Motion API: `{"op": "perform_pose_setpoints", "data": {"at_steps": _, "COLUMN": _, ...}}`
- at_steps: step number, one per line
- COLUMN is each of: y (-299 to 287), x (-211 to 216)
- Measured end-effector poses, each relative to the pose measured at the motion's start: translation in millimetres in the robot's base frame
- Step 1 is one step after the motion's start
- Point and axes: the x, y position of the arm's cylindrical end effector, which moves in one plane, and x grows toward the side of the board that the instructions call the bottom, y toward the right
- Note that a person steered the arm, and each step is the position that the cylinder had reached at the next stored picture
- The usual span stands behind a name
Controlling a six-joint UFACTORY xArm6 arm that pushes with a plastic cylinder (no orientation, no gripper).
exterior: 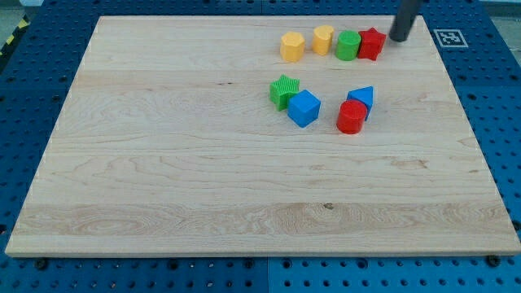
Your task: Push the red star into the triangle
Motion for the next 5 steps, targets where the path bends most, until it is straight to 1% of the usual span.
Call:
{"op": "perform_pose_setpoints", "data": {"at_steps": 1, "y": -7, "x": 30}}
{"op": "perform_pose_setpoints", "data": {"at_steps": 2, "y": -7, "x": 40}}
{"op": "perform_pose_setpoints", "data": {"at_steps": 3, "y": -7, "x": 12}}
{"op": "perform_pose_setpoints", "data": {"at_steps": 4, "y": -27, "x": 8}}
{"op": "perform_pose_setpoints", "data": {"at_steps": 5, "y": -37, "x": 42}}
